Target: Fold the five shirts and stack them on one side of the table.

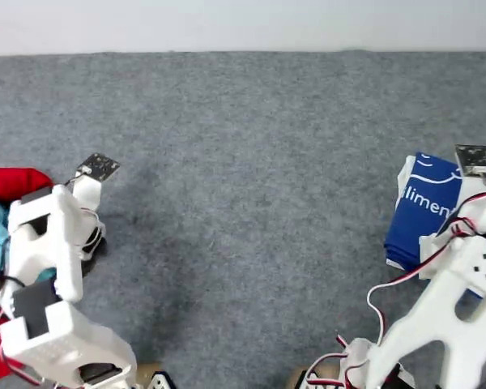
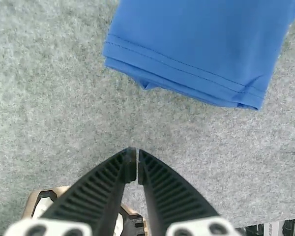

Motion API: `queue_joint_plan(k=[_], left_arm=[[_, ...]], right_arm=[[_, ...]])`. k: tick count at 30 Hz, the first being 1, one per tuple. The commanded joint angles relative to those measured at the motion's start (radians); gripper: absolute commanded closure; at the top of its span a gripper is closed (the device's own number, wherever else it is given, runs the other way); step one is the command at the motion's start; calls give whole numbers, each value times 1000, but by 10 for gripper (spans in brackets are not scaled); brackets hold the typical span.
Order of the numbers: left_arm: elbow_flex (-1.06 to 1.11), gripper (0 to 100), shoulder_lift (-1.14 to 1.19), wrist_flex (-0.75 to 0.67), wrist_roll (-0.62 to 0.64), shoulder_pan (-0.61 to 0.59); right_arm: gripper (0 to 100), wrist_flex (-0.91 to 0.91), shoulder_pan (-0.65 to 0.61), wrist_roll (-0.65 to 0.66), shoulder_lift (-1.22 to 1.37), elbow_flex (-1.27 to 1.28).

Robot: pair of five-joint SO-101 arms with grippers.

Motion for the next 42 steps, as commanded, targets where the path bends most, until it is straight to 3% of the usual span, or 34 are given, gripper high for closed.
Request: queue_joint_plan(k=[1, 8, 14, 18, 26, 31, 38, 42], left_arm=[[-107, 988, -38, 9, 18, -6], [-371, 987, -272, 69, 192, 0], [-642, 986, -293, 69, 290, 2], [-803, 986, -302, 69, 311, 63], [-1127, 986, -302, 81, 321, 292], [-1293, 986, -302, 137, 399, 485], [-1419, 986, -302, 224, 408, 778], [-1437, 986, -302, 290, 405, 870]], right_arm=[[990, 41, -2, 3, -30, -11], [990, 41, -2, 2, -30, -11], [990, 41, -5, 2, -30, -11], [990, 41, -5, 2, -30, -11], [990, 41, -5, 2, -30, -11], [990, 41, -5, 2, -30, -11], [990, 42, -5, 2, -31, -11], [990, 42, -5, 2, -31, -11]])
